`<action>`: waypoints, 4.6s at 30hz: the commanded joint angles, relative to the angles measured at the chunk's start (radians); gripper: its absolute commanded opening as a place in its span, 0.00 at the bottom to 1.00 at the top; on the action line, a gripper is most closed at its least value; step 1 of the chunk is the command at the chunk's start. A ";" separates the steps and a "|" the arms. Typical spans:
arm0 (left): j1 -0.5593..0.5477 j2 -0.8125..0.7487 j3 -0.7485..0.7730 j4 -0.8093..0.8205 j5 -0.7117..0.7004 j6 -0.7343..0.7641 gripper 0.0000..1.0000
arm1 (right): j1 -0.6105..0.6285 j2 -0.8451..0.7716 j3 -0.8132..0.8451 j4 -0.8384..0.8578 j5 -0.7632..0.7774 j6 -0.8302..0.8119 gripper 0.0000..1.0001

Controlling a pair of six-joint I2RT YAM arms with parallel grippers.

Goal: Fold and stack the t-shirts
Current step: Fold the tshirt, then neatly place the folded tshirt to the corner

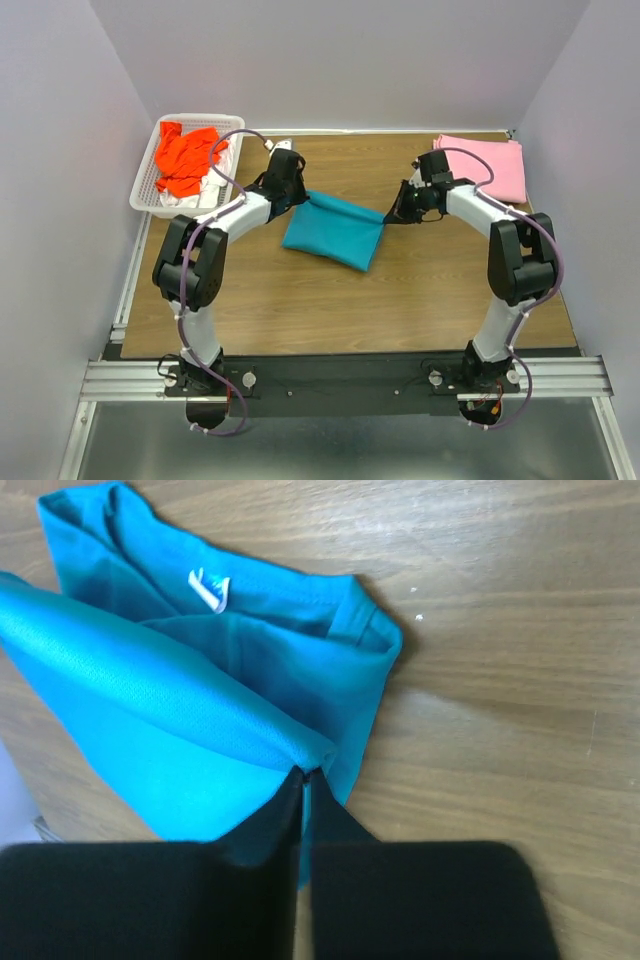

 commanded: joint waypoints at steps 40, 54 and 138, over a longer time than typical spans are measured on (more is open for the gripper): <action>-0.059 -0.190 -0.251 0.139 0.221 -0.002 0.98 | 0.250 -0.060 -0.447 0.357 -0.124 0.037 1.00; -0.060 -0.113 -0.332 0.162 0.216 -0.005 0.98 | 0.180 -0.173 -0.561 0.341 -0.072 0.028 1.00; -0.039 -0.920 -0.726 0.038 -0.069 -0.103 0.98 | 0.092 -0.097 -0.328 0.220 0.224 -0.007 0.73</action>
